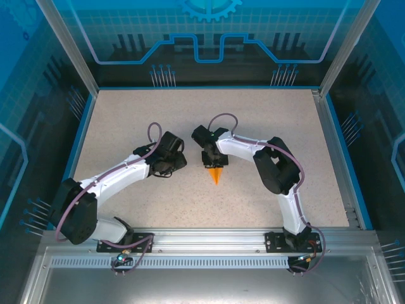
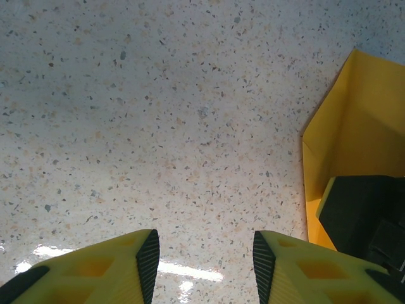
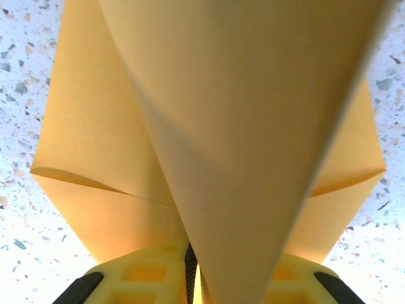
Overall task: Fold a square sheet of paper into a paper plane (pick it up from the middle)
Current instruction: Move a paper plane to the center of the table.
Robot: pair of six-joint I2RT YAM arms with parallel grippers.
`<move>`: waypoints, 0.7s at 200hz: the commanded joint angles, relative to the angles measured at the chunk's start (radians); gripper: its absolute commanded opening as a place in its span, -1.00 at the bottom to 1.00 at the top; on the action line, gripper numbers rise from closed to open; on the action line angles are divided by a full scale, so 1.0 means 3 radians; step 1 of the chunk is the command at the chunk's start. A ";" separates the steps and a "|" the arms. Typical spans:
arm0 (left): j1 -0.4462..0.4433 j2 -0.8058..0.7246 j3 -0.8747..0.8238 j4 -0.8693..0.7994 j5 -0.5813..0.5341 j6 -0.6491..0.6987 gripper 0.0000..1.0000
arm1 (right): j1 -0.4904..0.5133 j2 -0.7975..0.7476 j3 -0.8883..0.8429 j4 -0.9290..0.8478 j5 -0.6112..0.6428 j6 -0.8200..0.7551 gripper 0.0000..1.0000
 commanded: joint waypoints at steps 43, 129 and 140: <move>0.0029 -0.0127 -0.0034 -0.0031 -0.0026 0.0021 -0.07 | -0.0013 -0.0226 0.0232 -0.0285 0.0067 -0.0110 -0.27; 0.0031 -0.0247 -0.0055 -0.0052 -0.0189 0.0126 -0.04 | 0.0006 -0.1151 -0.0004 -0.0250 0.0419 -0.0214 -0.04; 0.0031 -0.0310 -0.0077 -0.0034 -0.0246 0.0157 -0.03 | 0.0019 -0.1440 -0.0146 -0.0128 0.0574 -0.0300 0.01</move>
